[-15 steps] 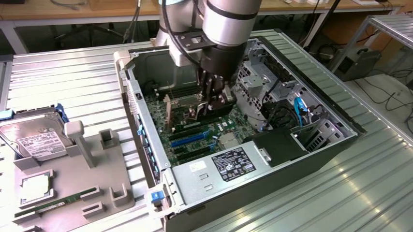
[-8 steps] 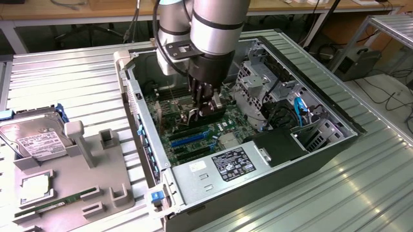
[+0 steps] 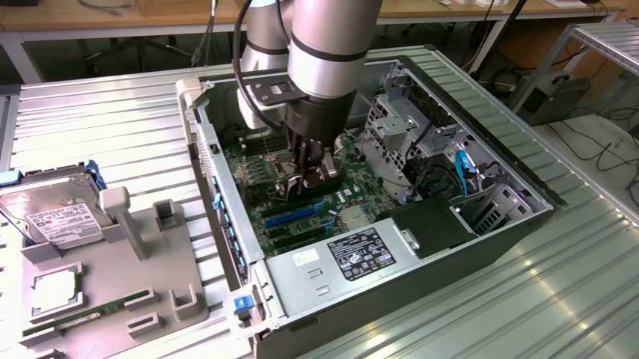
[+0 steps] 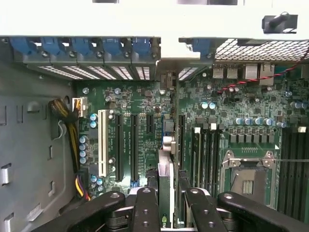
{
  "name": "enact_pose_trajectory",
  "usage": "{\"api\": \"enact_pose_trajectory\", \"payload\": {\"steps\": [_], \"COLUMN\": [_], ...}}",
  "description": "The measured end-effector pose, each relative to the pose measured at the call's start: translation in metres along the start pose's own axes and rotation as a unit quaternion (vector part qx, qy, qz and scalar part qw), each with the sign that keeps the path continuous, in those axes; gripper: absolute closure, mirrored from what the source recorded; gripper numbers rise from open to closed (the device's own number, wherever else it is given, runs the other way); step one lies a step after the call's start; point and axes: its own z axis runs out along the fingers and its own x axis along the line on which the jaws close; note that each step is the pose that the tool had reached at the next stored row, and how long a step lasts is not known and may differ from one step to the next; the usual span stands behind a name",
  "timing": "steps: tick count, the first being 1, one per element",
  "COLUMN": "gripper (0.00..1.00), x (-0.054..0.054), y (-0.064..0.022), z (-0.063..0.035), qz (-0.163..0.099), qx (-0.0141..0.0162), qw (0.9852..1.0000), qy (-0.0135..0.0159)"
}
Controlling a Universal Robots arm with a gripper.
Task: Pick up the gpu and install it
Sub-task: 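Insert the gpu into the slot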
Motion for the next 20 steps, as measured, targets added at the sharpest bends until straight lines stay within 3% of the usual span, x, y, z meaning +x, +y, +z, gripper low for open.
{"api": "enact_pose_trajectory", "payload": {"steps": [11,20], "gripper": [0.74,0.74], "x": [0.004,0.004], "y": [0.0011,0.002], "z": [0.019,0.0265], "qz": [0.0,-0.001], "qx": [0.0002,0.0002], "qw": [1.0,1.0], "qy": [0.0,-0.0004]}}
